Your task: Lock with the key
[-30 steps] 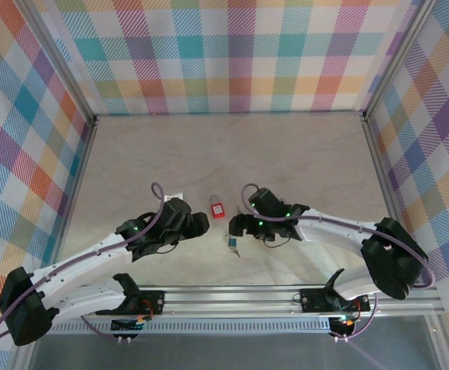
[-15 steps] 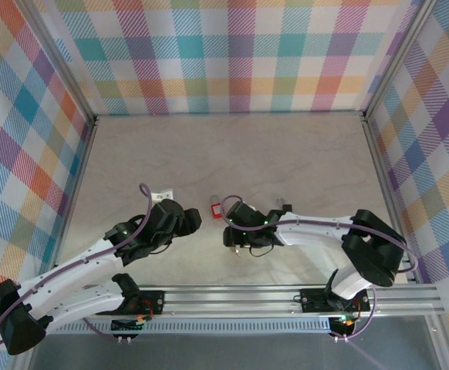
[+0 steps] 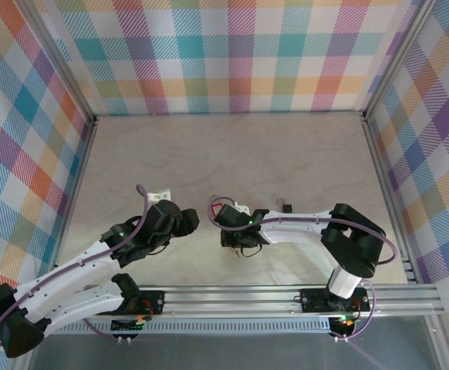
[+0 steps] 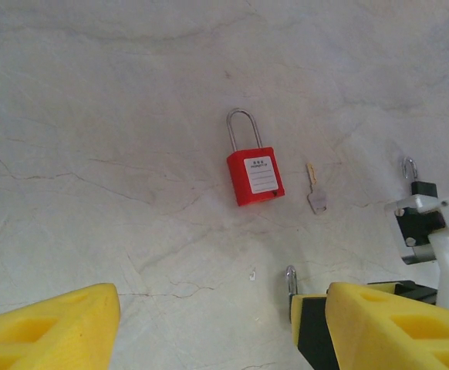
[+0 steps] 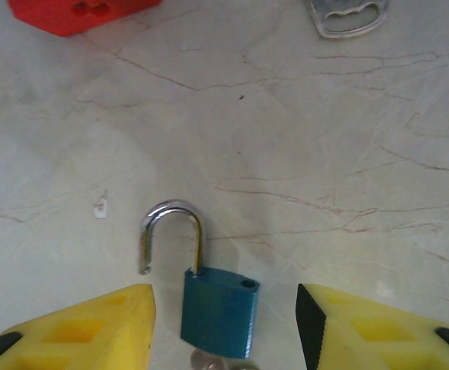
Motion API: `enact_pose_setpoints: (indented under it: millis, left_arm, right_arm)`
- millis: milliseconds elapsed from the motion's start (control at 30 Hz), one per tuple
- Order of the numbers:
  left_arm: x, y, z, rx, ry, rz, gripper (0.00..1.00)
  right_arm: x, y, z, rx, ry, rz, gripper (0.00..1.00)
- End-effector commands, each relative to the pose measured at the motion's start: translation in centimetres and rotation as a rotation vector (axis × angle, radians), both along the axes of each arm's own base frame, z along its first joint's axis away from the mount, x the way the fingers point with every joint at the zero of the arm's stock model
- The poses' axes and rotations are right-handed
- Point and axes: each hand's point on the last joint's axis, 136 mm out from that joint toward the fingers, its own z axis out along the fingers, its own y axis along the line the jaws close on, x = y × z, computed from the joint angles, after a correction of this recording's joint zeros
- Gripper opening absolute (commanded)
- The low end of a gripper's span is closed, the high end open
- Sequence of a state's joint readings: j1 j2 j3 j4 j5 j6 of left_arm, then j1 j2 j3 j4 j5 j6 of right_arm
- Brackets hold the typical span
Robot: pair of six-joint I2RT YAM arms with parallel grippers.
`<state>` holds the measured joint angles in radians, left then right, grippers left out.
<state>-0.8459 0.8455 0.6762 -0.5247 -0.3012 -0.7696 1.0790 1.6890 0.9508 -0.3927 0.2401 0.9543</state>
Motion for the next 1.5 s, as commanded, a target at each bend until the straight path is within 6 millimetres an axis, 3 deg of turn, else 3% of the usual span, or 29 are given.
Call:
enact_pose_setpoints:
  millis: [0, 133, 333, 433, 633, 767, 933, 1033, 1100, 1300, 1467]
  left_arm:
    - [-0.2, 0.4, 0.5, 0.018, -0.016, 0.000, 0.71]
    - [-0.2, 0.6, 0.3, 0.021, -0.014, 0.005, 0.71]
    - [-0.2, 0.5, 0.3, 0.018, -0.015, 0.003, 0.71]
    - [-0.2, 0.5, 0.0, 0.019, -0.007, 0.003, 0.71]
    - [-0.2, 0.6, 0.0, 0.022, -0.007, 0.007, 0.71]
    - [-0.2, 0.8, 0.4, 0.031, -0.016, 0.009, 0.71]
    - [-0.3, 1.1, 0.5, 0.043, -0.018, 0.011, 0.71]
    - [-0.4, 1.2, 0.5, 0.044, -0.019, 0.013, 0.71]
    - [-0.4, 1.2, 0.6, 0.043, -0.018, 0.011, 0.71]
    - [-0.5, 1.3, 1.1, 0.050, -0.016, 0.005, 0.71]
    - [-0.6, 1.4, 1.5, 0.054, -0.014, 0.006, 0.71]
  right_arm:
    - [-0.2, -1.0, -0.6, -0.077, -0.001, -0.006, 0.51]
    - [-0.7, -0.7, -0.9, -0.087, 0.004, 0.010, 0.54]
    - [-1.3, -0.5, -1.6, -0.120, 0.009, 0.039, 0.51]
    - [-1.6, -0.9, -1.9, -0.138, 0.020, 0.040, 0.37]
    - [-1.9, -1.9, -2.0, -0.195, 0.025, 0.064, 0.44]
    - [-2.2, -2.3, -2.6, -0.220, 0.036, 0.083, 0.44]
    - [-2.7, -2.7, -3.1, -0.234, 0.055, 0.105, 0.36]
    - [-3.1, -3.0, -3.2, -0.247, 0.071, 0.120, 0.41]
    - [-3.5, -3.1, -3.3, -0.258, 0.095, 0.146, 0.46]
    - [-5.6, -3.3, -4.2, -0.265, 0.211, 0.216, 0.44]
    - [-6.6, -3.9, -3.5, -0.311, 0.265, 0.281, 0.47]
